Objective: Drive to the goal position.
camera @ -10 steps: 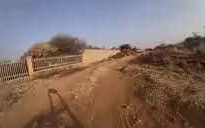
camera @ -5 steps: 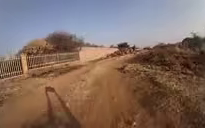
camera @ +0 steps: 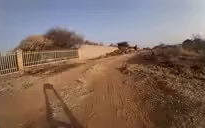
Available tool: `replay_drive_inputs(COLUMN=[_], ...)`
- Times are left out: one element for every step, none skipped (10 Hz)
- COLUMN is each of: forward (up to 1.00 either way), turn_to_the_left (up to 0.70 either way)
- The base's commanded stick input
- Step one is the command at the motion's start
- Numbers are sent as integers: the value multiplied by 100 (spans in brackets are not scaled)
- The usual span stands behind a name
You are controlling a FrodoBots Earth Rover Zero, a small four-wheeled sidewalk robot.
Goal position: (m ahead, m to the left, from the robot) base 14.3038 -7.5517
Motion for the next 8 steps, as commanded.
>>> replay_drive_inputs(forward=[70,70,70,70,70,70,70,70], turn_to_the_left=[0,0,0,0,0,0,0,0])
